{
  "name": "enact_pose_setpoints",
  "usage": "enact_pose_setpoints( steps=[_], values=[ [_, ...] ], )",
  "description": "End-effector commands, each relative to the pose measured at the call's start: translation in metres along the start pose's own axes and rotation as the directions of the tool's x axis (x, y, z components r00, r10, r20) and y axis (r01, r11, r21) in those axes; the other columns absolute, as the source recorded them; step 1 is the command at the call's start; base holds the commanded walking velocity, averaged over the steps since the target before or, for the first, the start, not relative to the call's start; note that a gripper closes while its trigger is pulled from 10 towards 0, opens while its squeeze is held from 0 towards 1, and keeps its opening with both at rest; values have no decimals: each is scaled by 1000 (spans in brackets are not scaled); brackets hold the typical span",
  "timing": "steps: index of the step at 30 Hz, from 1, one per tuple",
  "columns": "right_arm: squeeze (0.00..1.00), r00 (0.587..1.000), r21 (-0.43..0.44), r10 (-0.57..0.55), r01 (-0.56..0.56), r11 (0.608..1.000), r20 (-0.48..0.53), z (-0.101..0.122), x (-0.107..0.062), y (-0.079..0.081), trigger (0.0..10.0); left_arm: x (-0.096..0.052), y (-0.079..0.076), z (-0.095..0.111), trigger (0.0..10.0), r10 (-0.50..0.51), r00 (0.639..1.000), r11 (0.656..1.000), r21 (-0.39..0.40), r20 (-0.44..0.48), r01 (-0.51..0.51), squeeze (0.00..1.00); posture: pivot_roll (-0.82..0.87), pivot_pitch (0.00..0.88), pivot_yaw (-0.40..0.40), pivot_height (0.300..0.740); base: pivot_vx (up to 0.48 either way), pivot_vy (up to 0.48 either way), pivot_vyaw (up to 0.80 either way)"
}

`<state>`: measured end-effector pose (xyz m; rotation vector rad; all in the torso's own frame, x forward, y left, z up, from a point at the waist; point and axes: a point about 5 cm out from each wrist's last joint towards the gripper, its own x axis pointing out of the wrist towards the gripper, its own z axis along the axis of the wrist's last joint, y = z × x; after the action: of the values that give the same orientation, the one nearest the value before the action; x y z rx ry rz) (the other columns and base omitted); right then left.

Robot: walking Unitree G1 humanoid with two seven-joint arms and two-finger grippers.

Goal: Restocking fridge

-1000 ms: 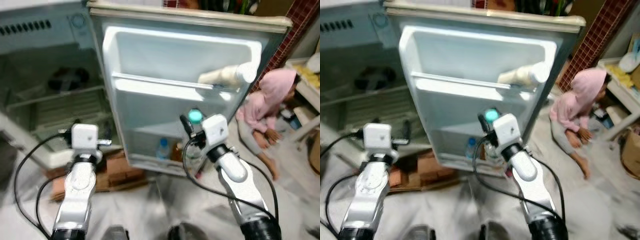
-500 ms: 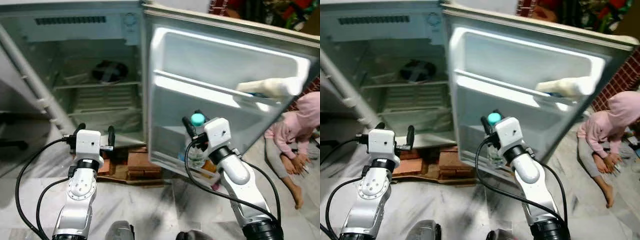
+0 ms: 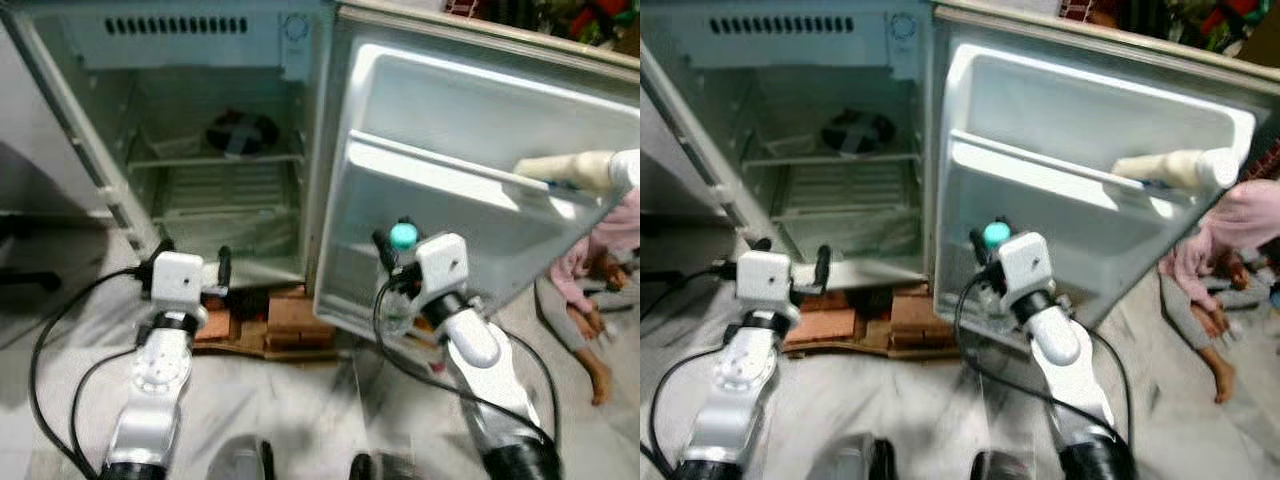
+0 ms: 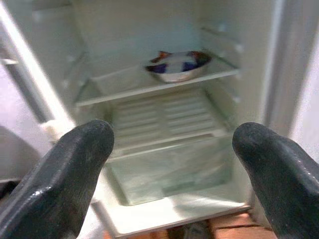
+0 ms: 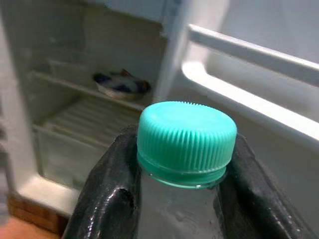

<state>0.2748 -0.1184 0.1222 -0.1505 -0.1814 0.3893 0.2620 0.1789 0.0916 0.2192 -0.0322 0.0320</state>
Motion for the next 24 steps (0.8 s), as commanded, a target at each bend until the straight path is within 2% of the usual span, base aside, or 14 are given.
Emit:
enact_pose_setpoints(
  steps=[1, 2, 7, 19, 24],
  values=[
    [0, 999, -24, -45, 45, 999, 17, 3, -1, -9, 10000, 0, -4, 2, 10000, -16, 1000, 1000, -1, 5, 16, 0, 99, 107, -55, 740, 0, 0, 0],
    [0, 997, -25, -81, 82, 996, 11, 2, -3, -14, 10000, 0, -5, 2, 10000, -19, 1000, 1000, 1, 5, 19, 0, 98, 105, -53, 740, 0, 0, 0],
    [0, 993, -19, -115, 115, 993, -2, -1, -4, -20, 10000, 0, -6, 3, 10000, -39, 999, 999, 8, 16, 39, 0, 96, 105, -52, 740, 0, 0, 0],
    [0, 991, -5, -131, 131, 991, -5, -2, -6, -18, 10000, -2, -6, 4, 10000, -61, 998, 998, -3, 31, 61, 0, 101, 101, -52, 740, 0, 0, 0],
    [0, 992, -6, -127, 127, 992, -13, -5, -9, -16, 10000, -4, -6, 4, 10000, -60, 998, 998, -2, 27, 60, 0, 100, 102, -49, 740, 262, 0, 0]
  ],
)
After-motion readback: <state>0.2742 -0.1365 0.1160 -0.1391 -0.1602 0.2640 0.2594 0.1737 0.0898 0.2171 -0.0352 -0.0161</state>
